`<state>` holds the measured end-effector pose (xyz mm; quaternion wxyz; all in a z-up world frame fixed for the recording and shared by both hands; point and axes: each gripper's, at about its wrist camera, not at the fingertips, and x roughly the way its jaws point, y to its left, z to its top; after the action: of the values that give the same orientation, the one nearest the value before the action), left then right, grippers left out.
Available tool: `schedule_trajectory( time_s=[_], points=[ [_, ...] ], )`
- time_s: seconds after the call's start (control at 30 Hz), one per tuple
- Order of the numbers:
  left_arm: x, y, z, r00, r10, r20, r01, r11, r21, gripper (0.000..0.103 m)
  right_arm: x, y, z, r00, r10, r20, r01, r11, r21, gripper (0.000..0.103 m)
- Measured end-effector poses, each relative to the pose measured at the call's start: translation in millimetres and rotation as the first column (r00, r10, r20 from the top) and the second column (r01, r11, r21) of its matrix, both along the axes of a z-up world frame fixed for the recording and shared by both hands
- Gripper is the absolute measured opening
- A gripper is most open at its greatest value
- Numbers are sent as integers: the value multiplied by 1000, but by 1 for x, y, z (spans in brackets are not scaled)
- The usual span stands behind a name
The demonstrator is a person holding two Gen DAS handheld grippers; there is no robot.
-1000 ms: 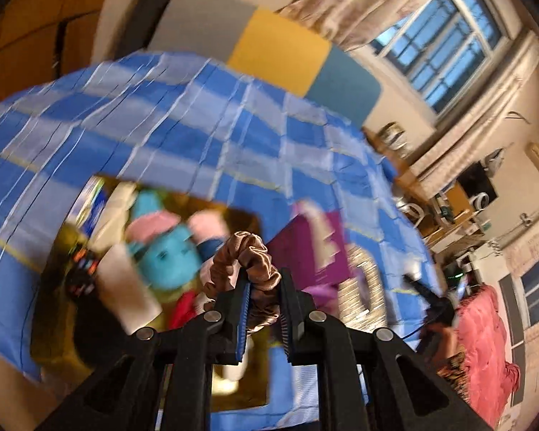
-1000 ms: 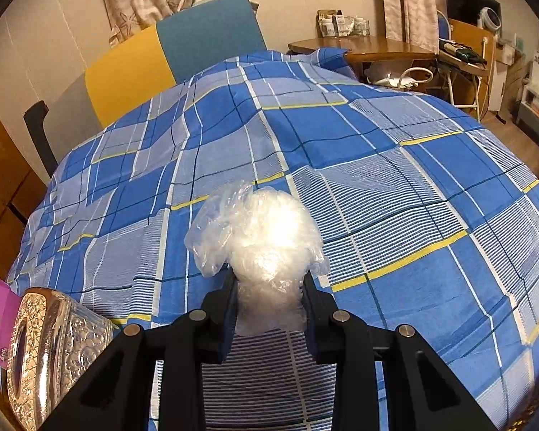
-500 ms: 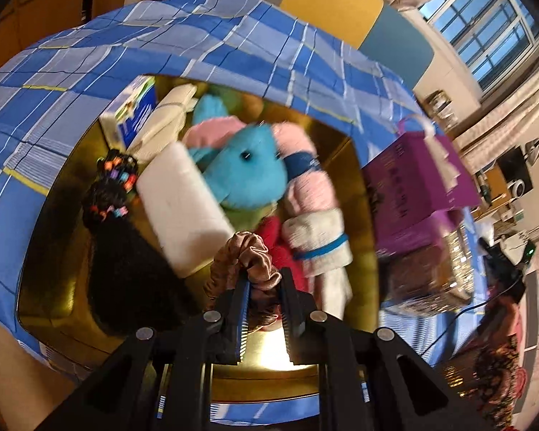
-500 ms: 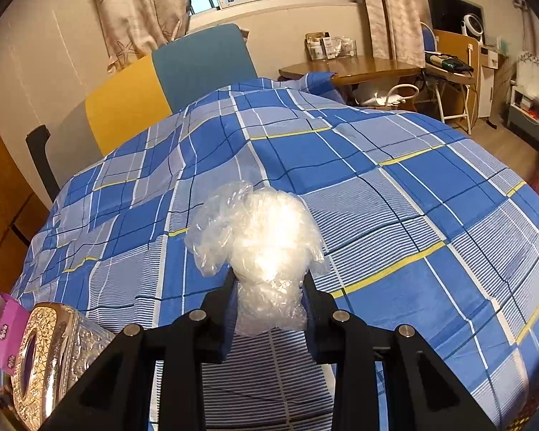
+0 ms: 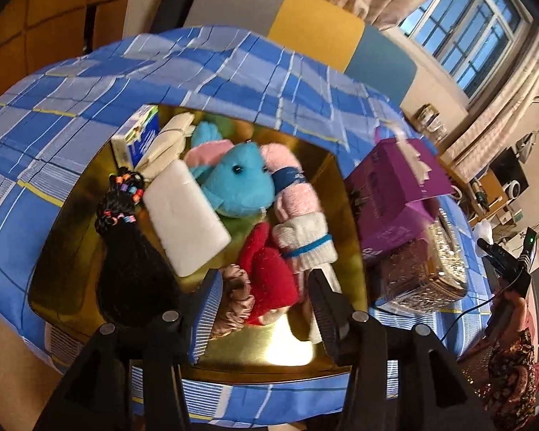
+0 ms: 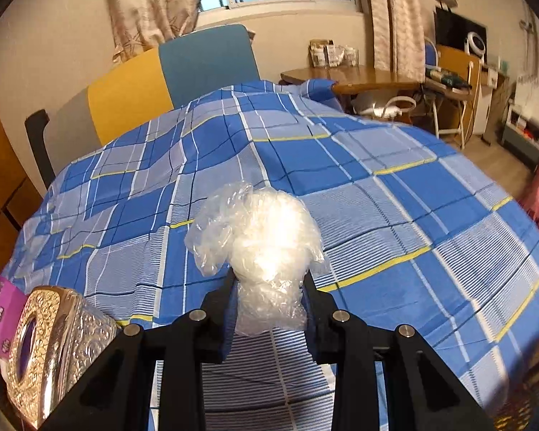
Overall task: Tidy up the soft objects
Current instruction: 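Carry the scrunchie into the gold tray and open the left gripper, then carry the cotton ball into the gold tray and open the right gripper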
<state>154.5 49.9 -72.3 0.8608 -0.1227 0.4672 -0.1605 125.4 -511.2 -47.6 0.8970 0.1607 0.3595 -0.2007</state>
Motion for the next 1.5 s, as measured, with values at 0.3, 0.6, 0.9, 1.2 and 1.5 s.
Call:
schedule_trajectory(
  time_s=[0.3,0.6,0.9,1.2,1.5],
  points=[
    [-9,-13,2,997,-54,49,56,998,-35,50,-11,47,41,999,45,-6,-46,988,-148,31],
    [-11,-8,0,996,-72,56,76,994,-76,50,-13,122,87,990,139,-2,-134,949,-286,31],
    [-15,5,4,994,-67,81,76,991,-107,50,-12,212,125,956,292,30,-263,896,-359,31],
    [-26,22,16,988,-37,148,49,995,-84,50,-13,297,149,876,475,78,-427,842,-330,31],
    [-37,40,25,977,-13,212,25,998,-54,50,5,370,134,793,605,67,-576,782,-236,31]
  ],
)
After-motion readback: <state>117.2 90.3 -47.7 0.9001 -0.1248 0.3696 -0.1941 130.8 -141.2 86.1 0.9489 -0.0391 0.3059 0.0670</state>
